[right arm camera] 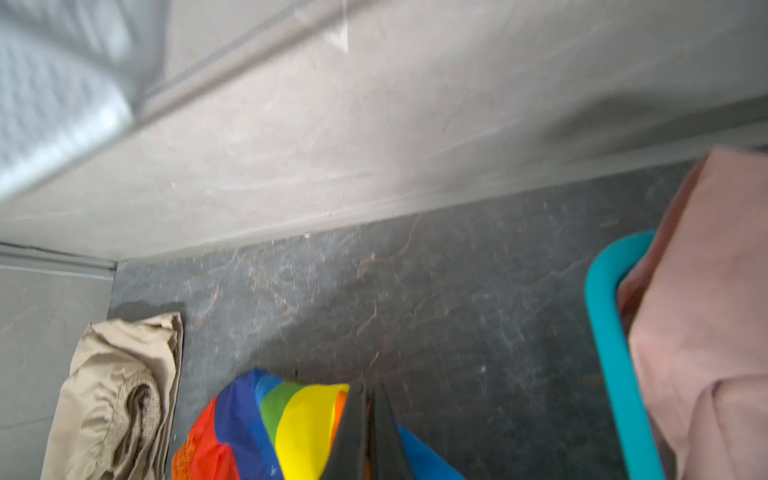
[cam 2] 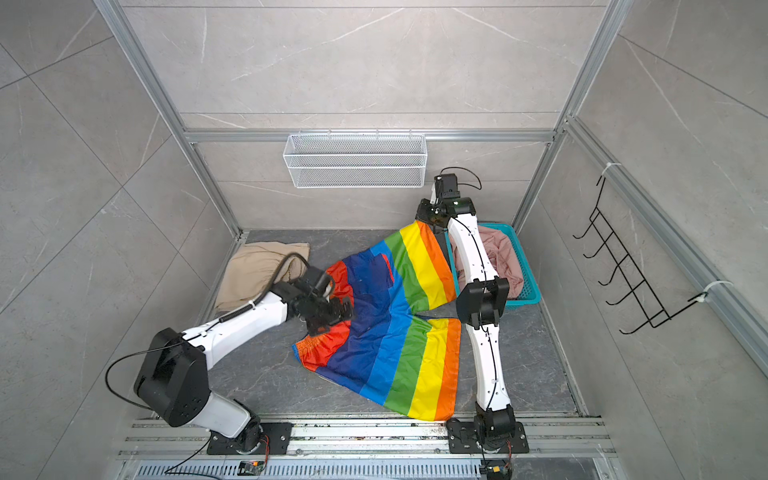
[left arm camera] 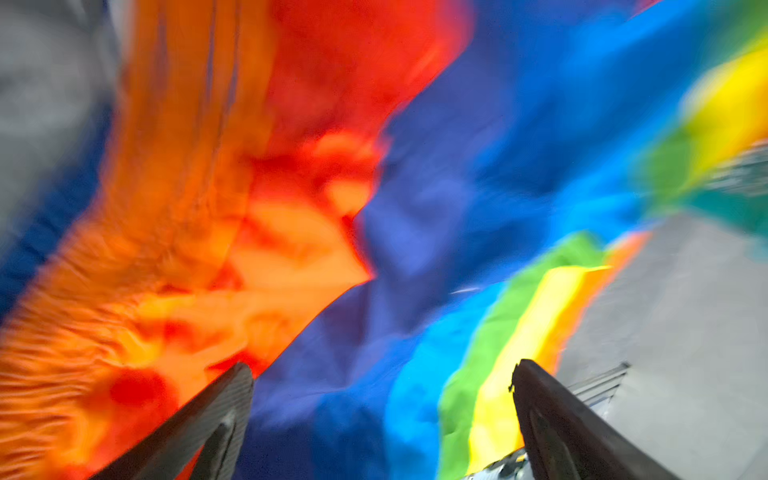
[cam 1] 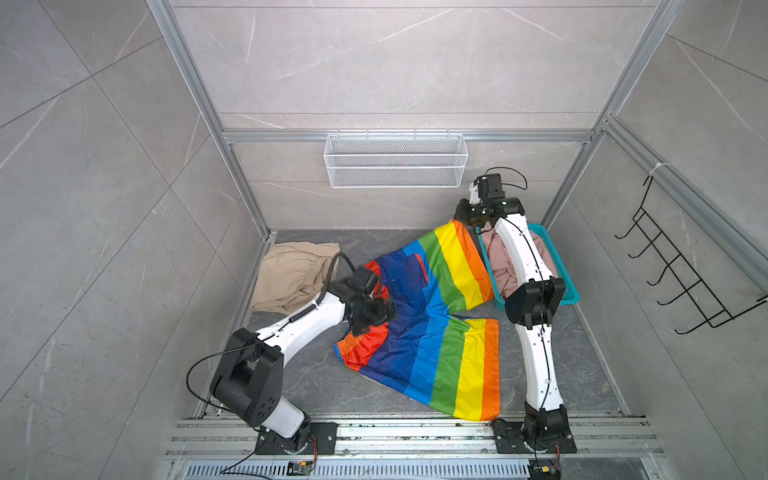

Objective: Fold and stack the shorts

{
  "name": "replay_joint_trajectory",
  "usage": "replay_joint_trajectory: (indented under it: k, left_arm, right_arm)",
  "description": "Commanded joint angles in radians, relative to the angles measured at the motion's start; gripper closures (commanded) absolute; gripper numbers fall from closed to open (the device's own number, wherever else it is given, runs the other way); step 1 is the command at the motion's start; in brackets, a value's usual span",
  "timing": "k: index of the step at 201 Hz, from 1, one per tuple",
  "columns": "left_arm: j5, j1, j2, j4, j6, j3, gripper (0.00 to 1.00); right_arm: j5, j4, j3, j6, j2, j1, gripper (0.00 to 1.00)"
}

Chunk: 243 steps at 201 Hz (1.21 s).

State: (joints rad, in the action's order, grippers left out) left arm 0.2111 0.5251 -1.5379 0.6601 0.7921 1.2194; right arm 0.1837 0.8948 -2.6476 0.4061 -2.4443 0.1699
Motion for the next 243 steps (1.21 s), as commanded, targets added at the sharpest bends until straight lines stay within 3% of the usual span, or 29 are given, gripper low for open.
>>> replay_joint_trajectory:
  k: [1,12,27,75,172,217,243]
  left_arm:
    - [-0.034,-0.190,-0.039,0.150,-0.145,0.146,0.01]
    - [0.005,-0.274,-0.081,0.109,-0.147,0.167,0.01]
    - [0.026,-0.312,-0.153,0.047,-0.180,0.209,0.01]
    - [0.108,-0.313,-0.405,-0.036,-0.215,0.343,0.08]
    - [0.079,-0.330,-0.599,-0.142,-0.240,0.450,0.18]
    - [0.089,-0.339,-0.654,-0.165,-0.241,0.468,0.29]
    - [0.113,-0.344,-0.675,-0.194,-0.241,0.471,0.46]
  right_arm:
    - [0.032,-0.036,0.112,-0.014,0.086,0.008,1.00]
    - [0.040,-0.049,0.144,-0.013,0.103,0.008,1.00]
    - [0.047,-0.052,0.166,-0.016,0.117,0.010,1.00]
    - [0.075,-0.089,0.267,-0.033,0.173,0.011,1.00]
    - [0.116,-0.162,0.410,-0.019,0.241,0.011,1.00]
    - [0.130,-0.173,0.417,-0.006,0.243,0.011,1.00]
    - [0.138,-0.170,0.417,-0.001,0.238,0.011,1.00]
